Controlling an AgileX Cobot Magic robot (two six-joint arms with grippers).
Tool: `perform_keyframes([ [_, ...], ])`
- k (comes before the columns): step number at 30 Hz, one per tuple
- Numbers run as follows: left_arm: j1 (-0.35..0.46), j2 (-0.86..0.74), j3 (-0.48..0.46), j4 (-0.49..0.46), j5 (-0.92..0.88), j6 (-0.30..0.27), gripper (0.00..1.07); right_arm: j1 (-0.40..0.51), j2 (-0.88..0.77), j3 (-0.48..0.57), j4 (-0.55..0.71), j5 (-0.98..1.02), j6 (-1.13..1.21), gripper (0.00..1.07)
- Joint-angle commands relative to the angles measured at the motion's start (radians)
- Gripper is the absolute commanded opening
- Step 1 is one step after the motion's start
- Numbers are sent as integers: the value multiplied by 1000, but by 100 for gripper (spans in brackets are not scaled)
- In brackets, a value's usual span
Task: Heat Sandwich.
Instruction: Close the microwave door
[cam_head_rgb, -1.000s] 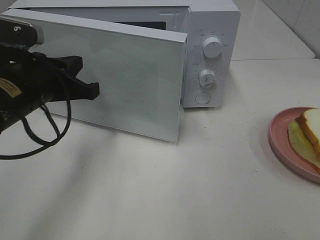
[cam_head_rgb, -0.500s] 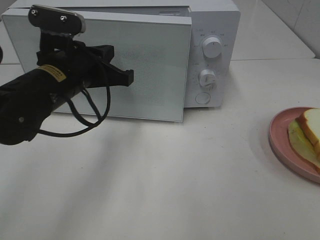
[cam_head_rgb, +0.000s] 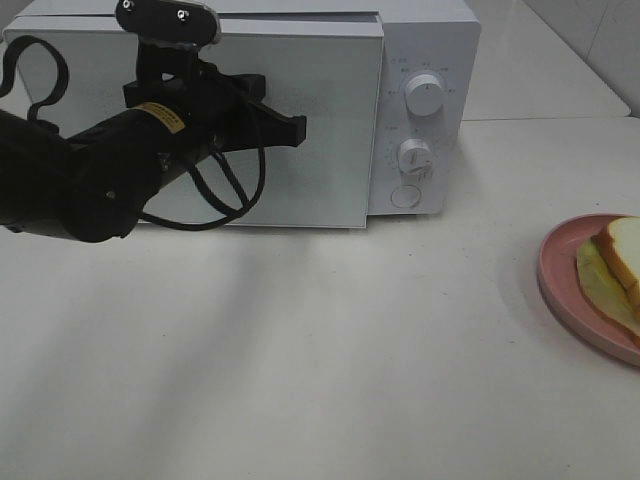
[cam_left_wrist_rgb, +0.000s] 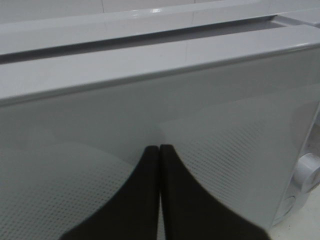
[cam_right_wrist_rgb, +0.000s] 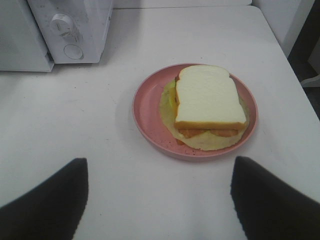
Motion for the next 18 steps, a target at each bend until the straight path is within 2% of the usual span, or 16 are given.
perform_keyframes([
  [1,-4,22,-53,-20,12,39,0,-5,-26,3,4,-5,-7,76],
  [3,-4,45,-94,-61,26,82,0,-5,-26,3,4,-5,-7,76],
  [8,-3,76,-143,-160,47,122,0,-5,-26,3,4,-5,-7,76],
  [18,16,100,-189,-163,67,133,0,-5,-26,3,4,-5,-7,76],
])
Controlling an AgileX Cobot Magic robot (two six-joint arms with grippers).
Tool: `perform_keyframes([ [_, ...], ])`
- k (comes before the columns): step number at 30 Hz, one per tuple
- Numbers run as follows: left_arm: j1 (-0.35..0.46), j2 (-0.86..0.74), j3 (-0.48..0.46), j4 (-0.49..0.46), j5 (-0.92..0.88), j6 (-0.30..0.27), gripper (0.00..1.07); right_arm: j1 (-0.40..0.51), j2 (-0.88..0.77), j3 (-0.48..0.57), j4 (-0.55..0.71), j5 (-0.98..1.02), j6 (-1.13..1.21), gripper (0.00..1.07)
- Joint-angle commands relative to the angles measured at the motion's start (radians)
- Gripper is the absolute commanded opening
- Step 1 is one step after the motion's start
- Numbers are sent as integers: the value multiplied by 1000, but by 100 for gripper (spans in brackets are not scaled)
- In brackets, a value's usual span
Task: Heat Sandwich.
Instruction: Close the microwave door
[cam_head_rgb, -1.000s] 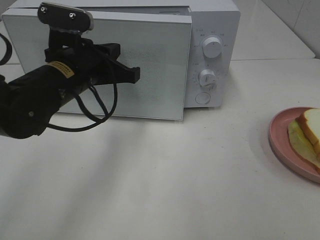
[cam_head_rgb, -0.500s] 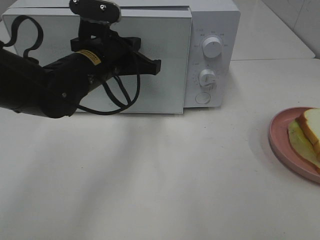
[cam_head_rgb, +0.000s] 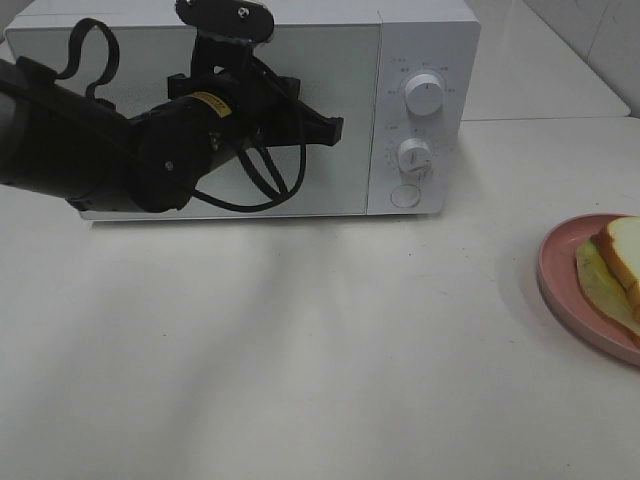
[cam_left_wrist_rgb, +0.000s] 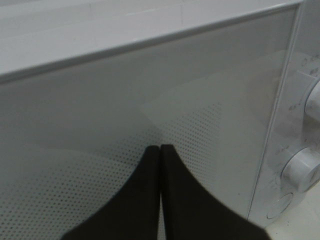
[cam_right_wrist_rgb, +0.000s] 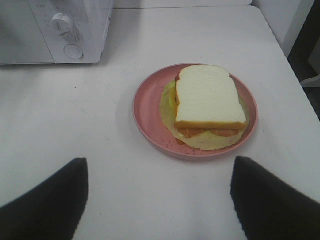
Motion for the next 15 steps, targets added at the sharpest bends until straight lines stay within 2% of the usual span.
perform_keyframes([
  [1,36,8,-28,-71,-60,-1,0,-5,-26,3,4,-5,-7,76],
  [15,22,-30,5,-73,-43,-1,0,-5,-26,3,4,-5,-7,76],
])
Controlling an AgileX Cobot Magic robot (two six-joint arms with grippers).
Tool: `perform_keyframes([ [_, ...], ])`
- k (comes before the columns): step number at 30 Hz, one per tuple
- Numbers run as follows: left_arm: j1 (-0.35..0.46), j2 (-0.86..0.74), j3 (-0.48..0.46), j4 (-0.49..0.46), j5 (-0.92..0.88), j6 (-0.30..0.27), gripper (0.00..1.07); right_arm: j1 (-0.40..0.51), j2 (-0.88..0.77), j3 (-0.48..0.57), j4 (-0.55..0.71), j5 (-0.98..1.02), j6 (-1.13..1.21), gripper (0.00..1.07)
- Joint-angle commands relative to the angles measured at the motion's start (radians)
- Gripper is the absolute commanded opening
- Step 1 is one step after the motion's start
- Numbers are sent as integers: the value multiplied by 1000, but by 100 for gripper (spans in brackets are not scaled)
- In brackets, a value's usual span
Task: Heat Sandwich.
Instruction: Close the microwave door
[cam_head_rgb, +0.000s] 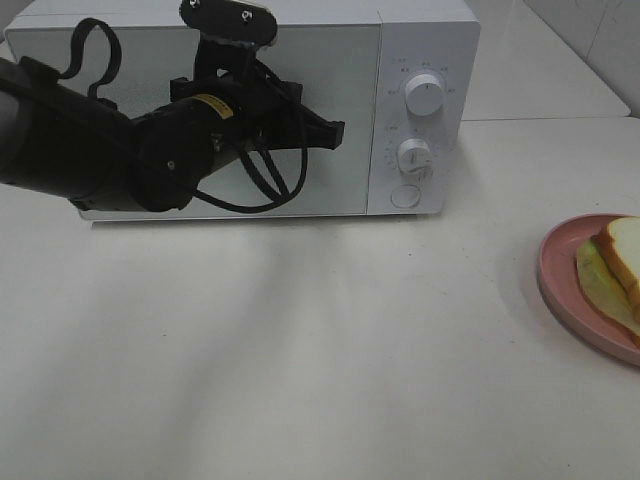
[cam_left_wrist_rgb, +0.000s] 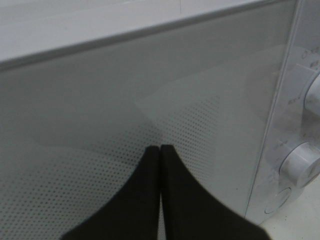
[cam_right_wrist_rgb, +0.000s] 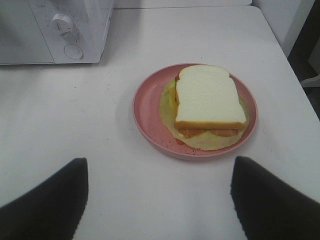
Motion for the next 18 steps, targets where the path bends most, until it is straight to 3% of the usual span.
perform_keyframes([
  [1,23,-36,16,-71,-61,-1,0,-5,-26,3,4,-5,-7,76],
  [9,8,-153,168,-73,-64,-8,0,-5,-26,3,3,-5,-7,76],
  [15,-46,-271,315,-81,-54,-8,1,-5,-26,3,3,-5,-7,76],
  [16,-56,-293,340,-94,-42,-8,2,-5,-26,3,3,-5,-7,76],
  [18,-64,-350,401,-122,36,-10,15,-5,-26,3,3,-5,-7,76],
])
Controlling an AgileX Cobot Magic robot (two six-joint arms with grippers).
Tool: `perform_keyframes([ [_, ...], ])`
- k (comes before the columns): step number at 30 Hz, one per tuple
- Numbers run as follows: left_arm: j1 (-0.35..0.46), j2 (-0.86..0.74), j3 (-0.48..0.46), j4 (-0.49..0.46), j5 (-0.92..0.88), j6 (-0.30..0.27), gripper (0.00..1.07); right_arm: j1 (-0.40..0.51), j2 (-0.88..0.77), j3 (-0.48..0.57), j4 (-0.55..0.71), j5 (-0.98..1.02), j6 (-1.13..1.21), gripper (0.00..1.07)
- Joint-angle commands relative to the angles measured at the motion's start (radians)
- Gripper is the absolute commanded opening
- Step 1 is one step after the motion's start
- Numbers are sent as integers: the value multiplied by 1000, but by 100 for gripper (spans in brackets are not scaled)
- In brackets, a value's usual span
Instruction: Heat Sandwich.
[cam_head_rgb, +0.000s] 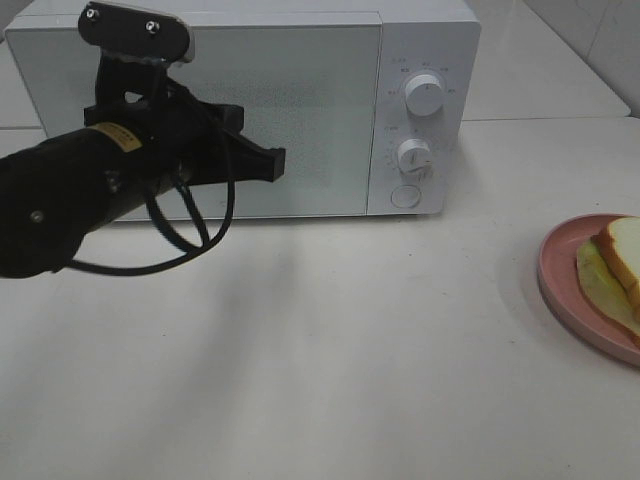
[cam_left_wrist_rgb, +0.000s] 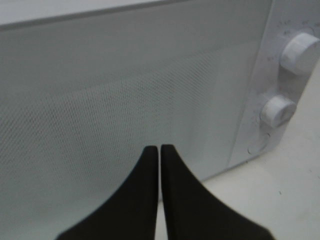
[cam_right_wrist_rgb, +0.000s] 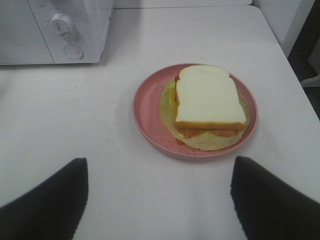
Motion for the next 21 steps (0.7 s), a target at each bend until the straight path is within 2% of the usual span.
perform_keyframes([
  [1,-10,-55,48,-33,59,-9,15,-5,-26,3,3,-5,-7,76],
  [2,-10,-74,67,-37,97,-9,26,-5,-26,3,3,-5,-7,76],
  [3,-10,-107,101,-42,156,-9,55,-5,-26,3,3,-5,-7,76],
  [4,-10,-123,119,-46,174,-7,75,-5,-26,3,3,-5,-7,76],
  [5,-10,-123,119,-46,174,-7,75,-5,-26,3,3,-5,-7,76],
  [6,-10,-136,133,-46,189,-7,93,-5,-26,3,3,-5,-7,76],
  [7,-10,-151,150,-45,205,-7,106,-5,-26,3,3,-5,-7,76],
  [8,-10,-179,181,-44,235,-8,103,-5,-26,3,3,-5,-7,76],
  [15,-10,-282,236,-37,321,0,102,-5,-26,3,3,-5,-7,76],
  [18,3,-308,233,-34,376,26,102,-5,-26,3,3,-5,-7,76],
  [19,29,-326,225,-34,447,59,102,-5,-26,3,3,-5,-7,76],
  [21,70,-343,216,-34,528,84,102,-5,-26,3,3,-5,-7,76],
])
